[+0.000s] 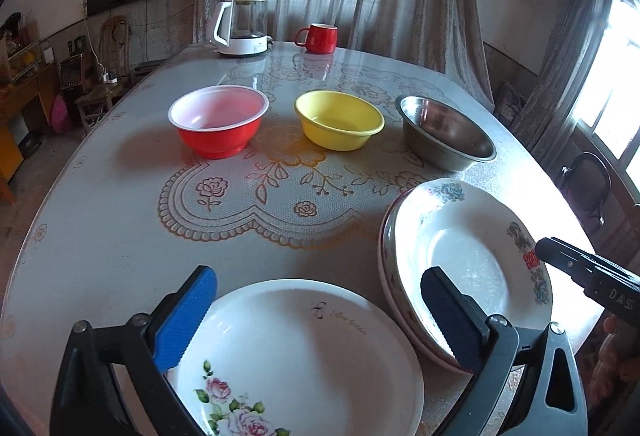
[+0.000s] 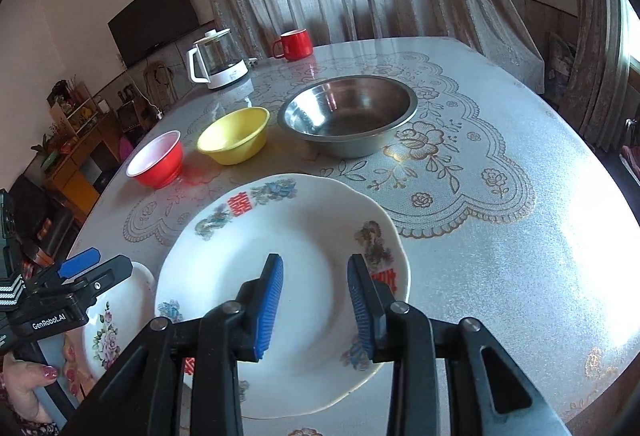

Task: Organize plates and bowls
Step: 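Open both grippers and withdraw from the stacked plates, then reach both grippers to the rim of the pink-rose plate and close, then lift the pink-rose plate and carry it toward the plate stack, then lower the pink-rose plate onto the red-character plate with both grippers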

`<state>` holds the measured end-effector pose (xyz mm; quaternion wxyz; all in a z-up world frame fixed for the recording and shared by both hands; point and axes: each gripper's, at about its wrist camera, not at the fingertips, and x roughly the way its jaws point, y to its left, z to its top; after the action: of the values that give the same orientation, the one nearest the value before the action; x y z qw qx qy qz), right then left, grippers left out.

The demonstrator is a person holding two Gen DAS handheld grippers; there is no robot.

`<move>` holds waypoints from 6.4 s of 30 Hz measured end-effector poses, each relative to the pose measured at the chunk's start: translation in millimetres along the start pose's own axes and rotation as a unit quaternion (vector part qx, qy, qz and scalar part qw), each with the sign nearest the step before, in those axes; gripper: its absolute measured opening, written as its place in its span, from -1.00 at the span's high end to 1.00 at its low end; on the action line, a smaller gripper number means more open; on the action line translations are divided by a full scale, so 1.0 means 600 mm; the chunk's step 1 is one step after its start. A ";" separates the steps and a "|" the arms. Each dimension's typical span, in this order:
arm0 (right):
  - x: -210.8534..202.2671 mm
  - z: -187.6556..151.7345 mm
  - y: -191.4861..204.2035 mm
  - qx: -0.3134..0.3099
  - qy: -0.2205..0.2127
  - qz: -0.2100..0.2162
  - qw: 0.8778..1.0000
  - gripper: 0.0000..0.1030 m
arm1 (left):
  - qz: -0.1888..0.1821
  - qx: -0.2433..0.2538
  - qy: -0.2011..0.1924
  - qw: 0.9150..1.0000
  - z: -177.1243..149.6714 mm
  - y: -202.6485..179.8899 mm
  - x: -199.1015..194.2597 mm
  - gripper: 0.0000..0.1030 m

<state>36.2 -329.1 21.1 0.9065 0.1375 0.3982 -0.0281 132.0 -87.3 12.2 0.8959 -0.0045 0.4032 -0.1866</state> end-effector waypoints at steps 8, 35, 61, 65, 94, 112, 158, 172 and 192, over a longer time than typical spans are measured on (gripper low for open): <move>-0.004 -0.007 0.062 -0.023 0.005 0.042 0.999 0.33 | 0.012 -0.029 -0.022 0.999 -0.005 0.057 -0.037 -1.00; 0.028 -0.103 0.199 -0.093 0.123 0.142 0.978 0.32 | -0.056 -0.074 0.031 0.995 -0.067 0.163 -0.011 -0.86; 0.129 -0.097 0.264 -0.128 0.135 0.144 0.972 0.55 | -0.050 -0.071 0.055 0.995 -0.078 0.217 0.000 0.27; 0.160 -0.075 0.287 -0.130 0.126 0.142 0.973 0.62 | -0.053 -0.092 0.048 0.993 -0.072 0.240 -0.001 0.00; 0.167 -0.083 0.305 -0.133 0.092 0.127 0.979 0.59 | -0.019 0.022 0.050 0.998 -0.074 0.231 0.004 0.44; 0.163 -0.073 0.304 -0.113 0.081 0.147 0.979 0.63 | -0.006 -0.008 0.015 1.000 -0.079 0.234 -0.025 0.49; 0.005 0.020 0.093 -0.002 -0.030 0.115 0.993 0.69 | -0.104 0.050 -0.033 0.993 0.035 -0.008 -0.035 0.49; -0.010 0.005 -0.034 0.059 -0.029 0.078 0.995 0.69 | -0.123 0.081 -0.008 0.989 0.033 -0.122 0.019 0.49; 0.019 -0.015 -0.071 0.067 0.002 0.067 0.995 0.69 | -0.103 0.085 0.016 0.991 0.009 -0.147 0.063 0.45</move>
<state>30.6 -367.0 -2.4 0.8941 0.2245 0.3874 0.0062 129.6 -182.7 2.9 0.8626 0.0332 0.3973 -0.3113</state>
